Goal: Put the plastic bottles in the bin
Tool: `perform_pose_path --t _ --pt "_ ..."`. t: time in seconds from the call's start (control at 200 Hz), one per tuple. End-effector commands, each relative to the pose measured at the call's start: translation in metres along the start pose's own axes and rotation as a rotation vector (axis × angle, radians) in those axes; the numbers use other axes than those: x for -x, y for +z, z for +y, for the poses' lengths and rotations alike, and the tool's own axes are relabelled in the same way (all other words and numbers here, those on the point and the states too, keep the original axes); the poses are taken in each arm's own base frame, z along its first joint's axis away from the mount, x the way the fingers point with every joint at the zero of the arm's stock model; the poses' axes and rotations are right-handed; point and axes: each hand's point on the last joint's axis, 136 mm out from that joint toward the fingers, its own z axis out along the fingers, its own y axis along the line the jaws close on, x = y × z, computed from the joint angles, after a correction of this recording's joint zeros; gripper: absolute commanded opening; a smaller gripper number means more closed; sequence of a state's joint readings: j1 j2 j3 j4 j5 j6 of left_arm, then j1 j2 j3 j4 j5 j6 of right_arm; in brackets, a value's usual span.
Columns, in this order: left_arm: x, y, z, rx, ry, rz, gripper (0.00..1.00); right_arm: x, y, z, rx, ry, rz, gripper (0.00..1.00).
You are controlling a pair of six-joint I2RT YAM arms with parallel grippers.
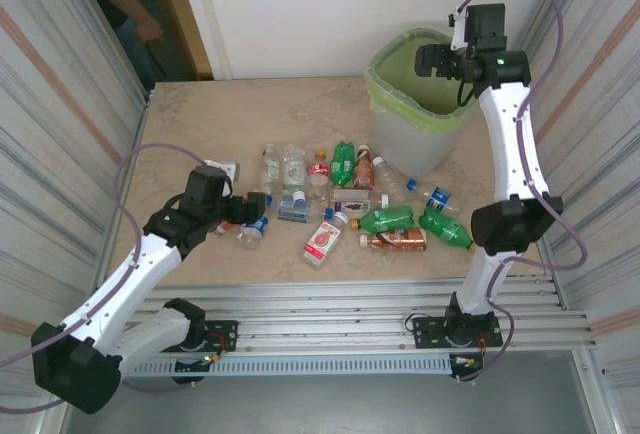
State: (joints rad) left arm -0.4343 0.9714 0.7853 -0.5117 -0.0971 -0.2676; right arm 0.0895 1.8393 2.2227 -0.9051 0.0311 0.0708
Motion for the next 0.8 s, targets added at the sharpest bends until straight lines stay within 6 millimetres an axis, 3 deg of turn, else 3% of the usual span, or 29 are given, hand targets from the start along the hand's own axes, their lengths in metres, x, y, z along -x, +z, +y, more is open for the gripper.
perform_pose_path --t 0.0,0.346,0.391,0.606,0.797 --pt "-0.02 0.004 0.001 0.001 -0.026 0.077 0.97 0.004 -0.027 -0.002 -0.036 0.02 -0.051 0.98" --pt "-0.067 0.026 -0.001 0.001 -0.082 0.248 0.92 -0.011 -0.087 -0.004 -0.101 0.083 -0.15 0.98" --pt "-0.073 0.029 -0.001 0.008 -0.088 0.27 0.91 -0.024 -0.087 -0.004 -0.11 0.089 -0.137 0.98" --pt "-0.088 0.041 -0.003 0.013 -0.099 0.323 0.87 -0.04 -0.116 0.006 -0.078 0.131 -0.218 0.98" --pt "-0.096 0.054 0.0 0.042 -0.103 0.355 0.87 -0.056 -0.124 0.013 -0.067 0.143 -0.214 0.98"
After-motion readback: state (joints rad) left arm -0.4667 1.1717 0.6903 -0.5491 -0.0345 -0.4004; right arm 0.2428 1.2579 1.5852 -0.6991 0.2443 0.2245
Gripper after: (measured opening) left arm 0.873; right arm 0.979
